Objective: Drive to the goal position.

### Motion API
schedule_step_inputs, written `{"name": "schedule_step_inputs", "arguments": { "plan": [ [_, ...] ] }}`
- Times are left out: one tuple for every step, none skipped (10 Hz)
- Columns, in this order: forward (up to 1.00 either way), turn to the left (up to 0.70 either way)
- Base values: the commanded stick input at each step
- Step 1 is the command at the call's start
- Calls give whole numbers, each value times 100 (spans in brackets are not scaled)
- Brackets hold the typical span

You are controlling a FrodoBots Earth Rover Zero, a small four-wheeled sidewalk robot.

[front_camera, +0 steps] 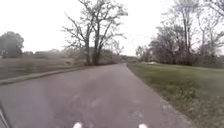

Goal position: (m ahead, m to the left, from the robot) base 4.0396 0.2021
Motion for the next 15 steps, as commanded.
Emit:
{"name": "schedule_step_inputs", "arguments": {
  "plan": [
    [100, -22],
    [100, -14],
    [100, -6],
    [100, 0],
    [100, 0],
    [100, 0],
    [100, 0],
    [100, 0],
    [100, 0],
    [100, 0],
    [100, 0],
    [100, 0],
    [100, 0],
    [100, 0],
    [100, 0]
  ]
}}
